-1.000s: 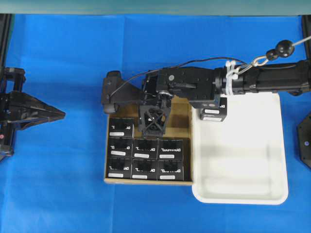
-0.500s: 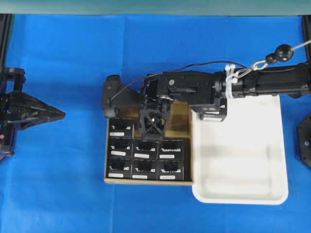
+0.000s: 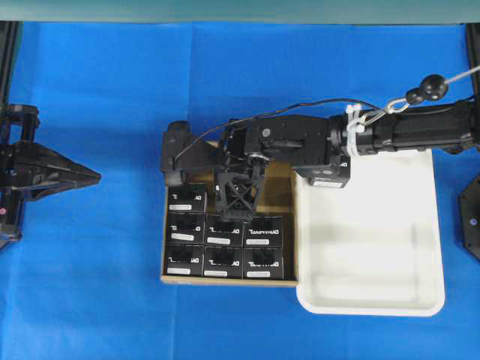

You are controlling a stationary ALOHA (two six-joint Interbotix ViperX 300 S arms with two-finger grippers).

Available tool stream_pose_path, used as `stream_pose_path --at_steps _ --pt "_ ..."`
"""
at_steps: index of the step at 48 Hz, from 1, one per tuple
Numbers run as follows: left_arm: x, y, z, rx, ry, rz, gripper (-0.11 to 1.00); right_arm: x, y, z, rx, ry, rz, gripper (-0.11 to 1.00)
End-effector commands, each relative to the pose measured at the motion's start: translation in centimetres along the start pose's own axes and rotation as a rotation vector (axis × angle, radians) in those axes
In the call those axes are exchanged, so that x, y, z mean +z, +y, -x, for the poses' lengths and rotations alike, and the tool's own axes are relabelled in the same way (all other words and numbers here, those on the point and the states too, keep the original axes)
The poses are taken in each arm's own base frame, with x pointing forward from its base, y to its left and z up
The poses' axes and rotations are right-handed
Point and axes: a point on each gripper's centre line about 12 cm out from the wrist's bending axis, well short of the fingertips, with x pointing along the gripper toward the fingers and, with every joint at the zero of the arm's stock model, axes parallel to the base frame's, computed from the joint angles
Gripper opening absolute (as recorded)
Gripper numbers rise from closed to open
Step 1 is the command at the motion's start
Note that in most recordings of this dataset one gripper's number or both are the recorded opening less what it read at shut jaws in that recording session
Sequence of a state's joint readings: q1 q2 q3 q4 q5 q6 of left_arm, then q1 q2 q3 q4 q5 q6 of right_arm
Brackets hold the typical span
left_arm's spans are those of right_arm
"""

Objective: Pick the box from inside the cardboard box.
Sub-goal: 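Lift the package out and carry it right over the white tray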

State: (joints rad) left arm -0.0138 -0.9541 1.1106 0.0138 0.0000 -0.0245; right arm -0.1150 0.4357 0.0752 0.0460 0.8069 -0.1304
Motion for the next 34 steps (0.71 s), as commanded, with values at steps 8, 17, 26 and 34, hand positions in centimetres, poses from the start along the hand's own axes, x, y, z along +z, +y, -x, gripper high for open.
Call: stream_pose_path --at_steps 8,17,26,34 --pt "0.8 0.0 -0.1 -0.002 -0.020 0.000 -0.06 0.1 0.2 -0.2 0.002 -0.003 0.001 0.90" --pt "0.8 0.0 -0.1 -0.002 -0.020 0.000 -0.06 0.3 0.4 -0.2 0.003 -0.009 0.005 0.63" --pt "0.8 0.0 -0.1 -0.002 -0.020 -0.002 -0.06 0.7 0.4 0.6 0.002 -0.026 0.003 0.62" --pt "0.9 0.0 0.0 -0.002 -0.023 0.000 -0.06 1.7 0.0 3.9 0.000 -0.054 -0.013 0.62"
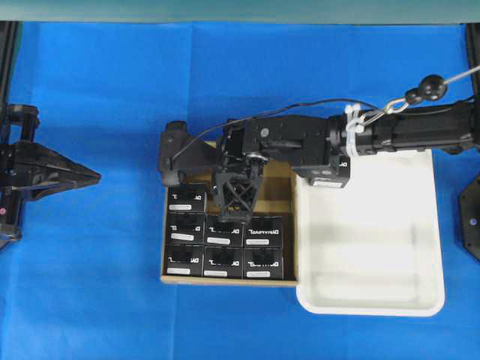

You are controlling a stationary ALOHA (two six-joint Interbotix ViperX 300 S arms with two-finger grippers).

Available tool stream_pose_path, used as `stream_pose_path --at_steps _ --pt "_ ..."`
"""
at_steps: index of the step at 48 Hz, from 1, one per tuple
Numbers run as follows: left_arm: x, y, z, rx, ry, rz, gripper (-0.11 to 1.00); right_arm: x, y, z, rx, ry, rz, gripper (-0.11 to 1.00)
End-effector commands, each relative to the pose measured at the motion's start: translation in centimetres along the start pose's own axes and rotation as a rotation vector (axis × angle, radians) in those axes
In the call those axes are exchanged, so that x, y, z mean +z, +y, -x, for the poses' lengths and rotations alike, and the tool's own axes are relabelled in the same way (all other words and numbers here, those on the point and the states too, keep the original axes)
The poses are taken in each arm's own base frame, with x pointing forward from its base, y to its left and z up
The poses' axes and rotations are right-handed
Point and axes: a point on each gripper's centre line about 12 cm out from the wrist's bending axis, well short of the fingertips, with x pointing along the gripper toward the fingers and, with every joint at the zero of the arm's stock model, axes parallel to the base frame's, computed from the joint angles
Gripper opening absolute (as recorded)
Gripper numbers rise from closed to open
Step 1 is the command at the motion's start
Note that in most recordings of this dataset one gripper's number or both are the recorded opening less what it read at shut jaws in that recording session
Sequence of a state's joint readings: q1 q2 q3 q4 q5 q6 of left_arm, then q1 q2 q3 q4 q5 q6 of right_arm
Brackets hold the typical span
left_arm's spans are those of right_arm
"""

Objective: Pick the box from inside the cardboard box.
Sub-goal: 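Lift the package out and carry it right over the white tray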

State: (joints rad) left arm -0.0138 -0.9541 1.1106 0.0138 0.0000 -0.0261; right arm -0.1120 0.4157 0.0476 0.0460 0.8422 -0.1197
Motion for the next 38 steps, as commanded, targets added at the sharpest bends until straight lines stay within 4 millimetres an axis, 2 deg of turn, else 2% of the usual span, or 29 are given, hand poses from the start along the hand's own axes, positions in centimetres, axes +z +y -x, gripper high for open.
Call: stream_pose_path --at_steps 1,15,24,31,38 --pt "0.9 0.0 0.0 -0.002 -0.023 -0.002 -0.06 1.2 -0.2 3.2 -0.001 -0.045 -0.009 0.62" --pt "0.6 0.0 0.0 -0.001 0.005 0.000 -0.06 1.1 -0.6 11.1 -0.005 -0.071 -0.016 0.62" --pt "0.7 0.0 0.1 -0.001 0.002 -0.002 -0.06 -1.0 -0.8 15.0 -0.006 -0.061 -0.030 0.62" --pt "0.7 0.0 0.1 -0.001 0.003 -0.002 -0.06 -3.5 -0.9 15.9 -0.003 -0.015 -0.046 0.62" --pt "0.7 0.0 0.1 -0.001 0.005 -0.002 -0.06 -6.4 -0.9 15.7 0.000 0.036 -0.058 0.62"
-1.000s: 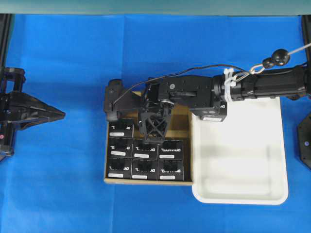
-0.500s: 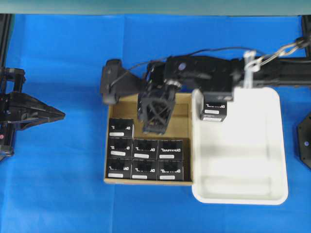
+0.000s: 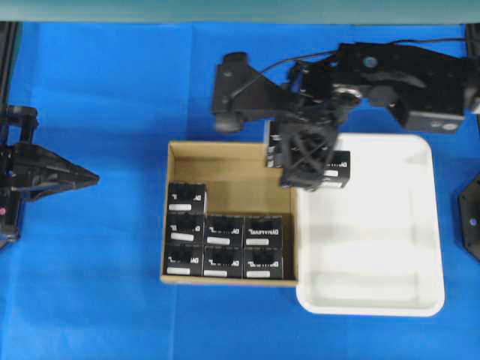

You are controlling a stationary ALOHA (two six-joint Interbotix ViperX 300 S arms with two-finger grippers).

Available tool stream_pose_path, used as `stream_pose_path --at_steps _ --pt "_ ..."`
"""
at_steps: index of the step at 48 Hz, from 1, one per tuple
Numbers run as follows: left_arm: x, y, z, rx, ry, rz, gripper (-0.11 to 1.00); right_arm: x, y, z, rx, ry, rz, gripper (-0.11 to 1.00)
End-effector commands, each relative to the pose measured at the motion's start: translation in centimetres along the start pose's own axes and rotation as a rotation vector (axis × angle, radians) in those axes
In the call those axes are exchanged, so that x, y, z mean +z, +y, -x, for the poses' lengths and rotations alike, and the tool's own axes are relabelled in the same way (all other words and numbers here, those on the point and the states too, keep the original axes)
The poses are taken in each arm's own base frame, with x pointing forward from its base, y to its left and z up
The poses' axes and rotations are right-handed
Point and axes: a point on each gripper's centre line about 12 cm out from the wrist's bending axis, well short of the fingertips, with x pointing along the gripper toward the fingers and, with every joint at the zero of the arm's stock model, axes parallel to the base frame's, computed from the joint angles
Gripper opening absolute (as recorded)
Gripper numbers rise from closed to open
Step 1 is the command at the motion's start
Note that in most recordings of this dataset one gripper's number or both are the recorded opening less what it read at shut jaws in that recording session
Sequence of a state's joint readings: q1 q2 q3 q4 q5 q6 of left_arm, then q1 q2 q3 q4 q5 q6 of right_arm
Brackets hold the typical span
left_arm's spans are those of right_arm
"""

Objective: Pick the box from inside the cardboard box.
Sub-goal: 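Lift the package out and carry it right over the white tray, then lower the package into the tray beside the other package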

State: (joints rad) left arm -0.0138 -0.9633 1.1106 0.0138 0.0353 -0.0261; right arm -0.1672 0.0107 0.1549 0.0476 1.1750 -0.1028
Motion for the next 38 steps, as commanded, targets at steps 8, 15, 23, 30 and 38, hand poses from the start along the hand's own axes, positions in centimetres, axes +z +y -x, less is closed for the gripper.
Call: stream_pose_path --at_steps 8,15,23,30,38 --pt "0.9 0.0 -0.1 -0.002 -0.017 -0.002 -0.06 -4.5 -0.3 0.1 0.001 0.042 -0.021 0.62" --pt "0.7 0.1 -0.1 0.005 -0.009 -0.002 -0.06 -7.5 -0.6 -0.3 0.001 0.078 -0.033 0.62" --pt "0.7 0.1 -0.1 0.005 -0.011 -0.002 -0.06 -11.0 -0.9 -0.8 -0.006 0.101 -0.047 0.62" --pt "0.7 0.2 -0.1 0.009 -0.011 -0.001 -0.06 -13.5 -1.0 -2.4 -0.011 0.092 -0.042 0.62" --pt "0.8 0.2 -0.1 0.012 -0.014 -0.001 -0.06 -15.0 -1.0 -5.1 -0.014 0.082 0.000 0.62"
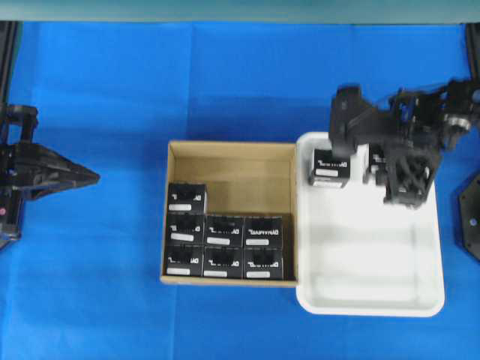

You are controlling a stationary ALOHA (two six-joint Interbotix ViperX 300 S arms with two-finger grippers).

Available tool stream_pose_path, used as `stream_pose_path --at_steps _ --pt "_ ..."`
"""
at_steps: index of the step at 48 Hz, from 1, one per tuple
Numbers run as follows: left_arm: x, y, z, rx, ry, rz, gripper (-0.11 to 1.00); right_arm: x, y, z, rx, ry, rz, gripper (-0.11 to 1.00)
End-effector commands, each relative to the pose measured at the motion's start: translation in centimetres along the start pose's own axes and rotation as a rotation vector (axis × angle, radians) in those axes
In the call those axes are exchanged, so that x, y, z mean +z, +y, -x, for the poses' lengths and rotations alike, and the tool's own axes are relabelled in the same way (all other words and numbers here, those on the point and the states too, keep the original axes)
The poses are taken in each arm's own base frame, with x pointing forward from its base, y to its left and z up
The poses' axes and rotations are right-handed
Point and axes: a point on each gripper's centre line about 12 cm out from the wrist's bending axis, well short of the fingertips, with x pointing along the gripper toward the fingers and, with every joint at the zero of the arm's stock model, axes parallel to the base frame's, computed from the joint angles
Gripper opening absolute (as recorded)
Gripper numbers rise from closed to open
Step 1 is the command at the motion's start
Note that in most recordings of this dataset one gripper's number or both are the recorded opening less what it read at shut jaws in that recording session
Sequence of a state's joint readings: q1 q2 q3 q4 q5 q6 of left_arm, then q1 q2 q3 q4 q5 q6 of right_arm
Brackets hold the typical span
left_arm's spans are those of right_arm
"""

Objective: Pick the box from inside the cardboard box.
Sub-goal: 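Lower the package into the tray beside the other package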

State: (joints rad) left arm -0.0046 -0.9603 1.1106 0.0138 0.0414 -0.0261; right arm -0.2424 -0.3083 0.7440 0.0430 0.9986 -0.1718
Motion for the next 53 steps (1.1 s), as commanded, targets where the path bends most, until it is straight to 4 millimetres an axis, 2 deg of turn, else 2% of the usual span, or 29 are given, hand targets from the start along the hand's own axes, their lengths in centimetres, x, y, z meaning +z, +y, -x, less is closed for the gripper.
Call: stream_pose_path --at_steps 1,9,27,53 --pt "0.9 0.1 0.0 0.004 -0.023 -0.002 -0.06 -0.3 -0.1 -1.4 -0.006 -0.010 0.017 0.62" --pt "0.9 0.1 0.0 0.003 -0.023 0.001 -0.06 -0.4 -0.7 -3.7 -0.026 -0.022 0.041 0.62" --pt "1.2 0.0 0.0 0.003 -0.029 0.002 -0.06 0.5 -2.3 -6.7 -0.041 -0.045 0.001 0.62" --pt "1.1 0.0 0.0 0.003 -0.026 0.002 -0.06 0.3 -2.3 -7.5 -0.041 -0.058 -0.004 0.62"
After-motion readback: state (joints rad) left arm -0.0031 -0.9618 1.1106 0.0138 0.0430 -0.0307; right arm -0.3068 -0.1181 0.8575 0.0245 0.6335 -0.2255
